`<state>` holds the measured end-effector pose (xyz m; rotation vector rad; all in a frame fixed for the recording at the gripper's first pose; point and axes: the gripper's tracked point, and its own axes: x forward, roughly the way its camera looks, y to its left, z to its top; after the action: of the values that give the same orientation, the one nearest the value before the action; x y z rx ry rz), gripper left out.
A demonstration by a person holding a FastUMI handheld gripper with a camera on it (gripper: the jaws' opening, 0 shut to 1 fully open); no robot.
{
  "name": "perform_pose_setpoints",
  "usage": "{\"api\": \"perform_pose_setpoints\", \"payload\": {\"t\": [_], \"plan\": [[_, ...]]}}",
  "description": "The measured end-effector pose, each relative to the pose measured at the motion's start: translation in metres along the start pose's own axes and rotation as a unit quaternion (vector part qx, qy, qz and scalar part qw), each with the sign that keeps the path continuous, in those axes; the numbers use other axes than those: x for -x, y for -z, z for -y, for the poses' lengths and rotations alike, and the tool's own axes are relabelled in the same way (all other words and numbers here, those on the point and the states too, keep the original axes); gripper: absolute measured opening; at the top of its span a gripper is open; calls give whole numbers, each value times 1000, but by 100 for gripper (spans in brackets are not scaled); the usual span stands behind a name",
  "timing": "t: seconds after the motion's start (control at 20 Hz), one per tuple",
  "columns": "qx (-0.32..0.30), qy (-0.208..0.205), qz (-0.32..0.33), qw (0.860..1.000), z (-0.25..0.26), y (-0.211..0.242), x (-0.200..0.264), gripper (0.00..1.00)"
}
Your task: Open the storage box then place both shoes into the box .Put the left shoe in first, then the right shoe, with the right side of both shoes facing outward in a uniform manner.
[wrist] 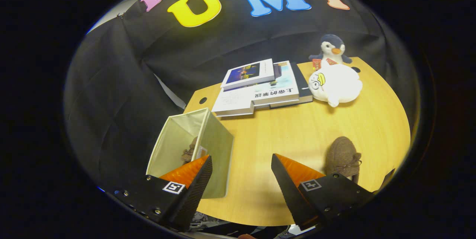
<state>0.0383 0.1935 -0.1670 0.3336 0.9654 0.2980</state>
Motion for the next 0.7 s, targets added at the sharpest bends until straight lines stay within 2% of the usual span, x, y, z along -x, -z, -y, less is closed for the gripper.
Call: {"api": "perform_pose_setpoints", "payload": {"t": [0.7], "plan": [[-29, 90, -7, 995, 142, 25, 27, 97]]}}
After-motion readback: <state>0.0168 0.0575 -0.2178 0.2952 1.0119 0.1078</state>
